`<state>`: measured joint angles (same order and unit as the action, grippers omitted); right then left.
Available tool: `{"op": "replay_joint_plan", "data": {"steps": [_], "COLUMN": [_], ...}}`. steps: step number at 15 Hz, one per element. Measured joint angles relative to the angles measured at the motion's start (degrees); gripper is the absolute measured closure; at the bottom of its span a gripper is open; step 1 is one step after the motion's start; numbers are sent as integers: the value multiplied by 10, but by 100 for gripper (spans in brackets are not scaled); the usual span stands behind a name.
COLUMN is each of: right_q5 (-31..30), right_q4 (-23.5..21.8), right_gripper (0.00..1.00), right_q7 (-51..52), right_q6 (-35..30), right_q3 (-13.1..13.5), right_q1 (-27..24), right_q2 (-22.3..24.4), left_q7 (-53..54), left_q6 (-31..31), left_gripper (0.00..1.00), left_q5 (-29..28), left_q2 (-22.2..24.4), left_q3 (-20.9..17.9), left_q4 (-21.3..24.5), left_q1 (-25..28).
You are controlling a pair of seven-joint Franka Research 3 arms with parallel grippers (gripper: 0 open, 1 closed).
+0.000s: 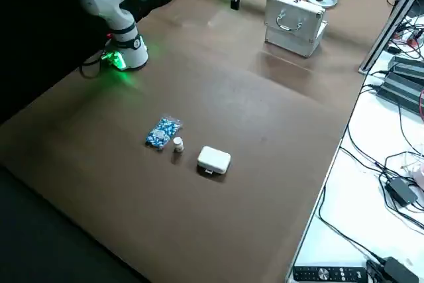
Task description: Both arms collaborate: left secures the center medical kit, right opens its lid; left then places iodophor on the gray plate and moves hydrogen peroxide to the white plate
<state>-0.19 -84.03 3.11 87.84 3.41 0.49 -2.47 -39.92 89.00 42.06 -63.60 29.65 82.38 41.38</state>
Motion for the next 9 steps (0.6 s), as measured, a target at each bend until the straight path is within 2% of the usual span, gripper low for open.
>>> {"op": "replay_joint_plan", "data": {"steps": [1, 2, 6, 9], "right_q5": [0, 0, 0, 0], "right_q4": [0, 0, 0, 0], "right_gripper": [1, 1, 1, 1], "right_q7": [0, 0, 0, 0], "right_q6": [0, 0, 1, 2], "right_q3": [0, 0, 1, 1], "right_q1": [0, 0, 0, 0], "right_q2": [0, 0, 0, 0], "left_q7": [-1, -1, -3, -9], "left_q6": [1, 2, 2, 2], "left_gripper": [49, 35, 1, 0], "left_q5": [0, 0, -1, -22], "left_q2": [0, 0, 6, 32], "left_q3": [0, 0, 2, 5], "left_q4": [0, 0, -10, -19], "left_q1": [0, 0, -8, -28]}}
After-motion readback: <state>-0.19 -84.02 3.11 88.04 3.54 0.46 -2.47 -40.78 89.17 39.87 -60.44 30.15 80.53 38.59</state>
